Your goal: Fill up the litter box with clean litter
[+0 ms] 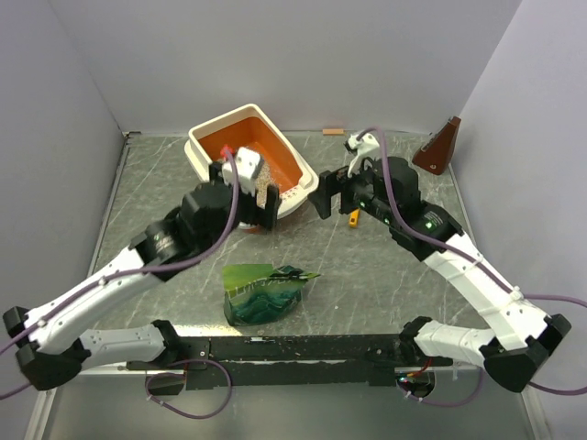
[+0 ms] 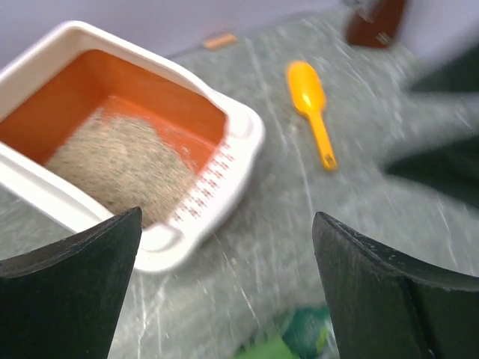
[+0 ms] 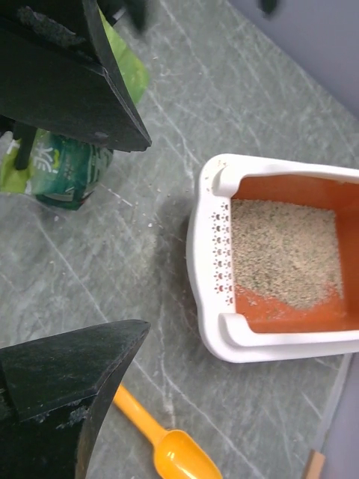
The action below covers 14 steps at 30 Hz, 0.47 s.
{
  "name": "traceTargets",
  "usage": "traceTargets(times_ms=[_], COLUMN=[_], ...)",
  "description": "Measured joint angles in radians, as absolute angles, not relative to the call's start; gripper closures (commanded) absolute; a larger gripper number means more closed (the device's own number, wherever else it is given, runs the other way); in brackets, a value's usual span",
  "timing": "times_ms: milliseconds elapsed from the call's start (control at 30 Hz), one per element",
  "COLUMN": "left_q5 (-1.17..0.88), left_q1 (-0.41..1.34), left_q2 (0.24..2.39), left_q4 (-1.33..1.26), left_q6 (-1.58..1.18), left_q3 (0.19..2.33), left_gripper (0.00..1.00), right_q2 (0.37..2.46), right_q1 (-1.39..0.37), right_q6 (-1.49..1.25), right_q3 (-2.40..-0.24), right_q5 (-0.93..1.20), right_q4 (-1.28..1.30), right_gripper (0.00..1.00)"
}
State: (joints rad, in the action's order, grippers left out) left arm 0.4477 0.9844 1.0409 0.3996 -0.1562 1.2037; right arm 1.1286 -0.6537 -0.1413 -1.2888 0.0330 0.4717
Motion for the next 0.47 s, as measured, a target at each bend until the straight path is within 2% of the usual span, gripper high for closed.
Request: traceTargets(times_ms=[233, 467], left_q5=[0.39, 0.387], left_q1=[0.762, 0.709], left_q2=[1.187, 1.213], left_q4=[0.367, 0.344], left_q6=[-0.226, -0.234], left_q3=[1.296, 1.275], left_gripper=[0.01, 0.03], right_q2=[1.036, 1.065], right_q1=[-0.654, -0.65], right_q6=[-0.145, -0.147], right_q3=[-1.169, -1.172], right_q5=[-0.021, -0.038], right_q4=[0.39, 0.377], right_gripper=[0.0, 0.0])
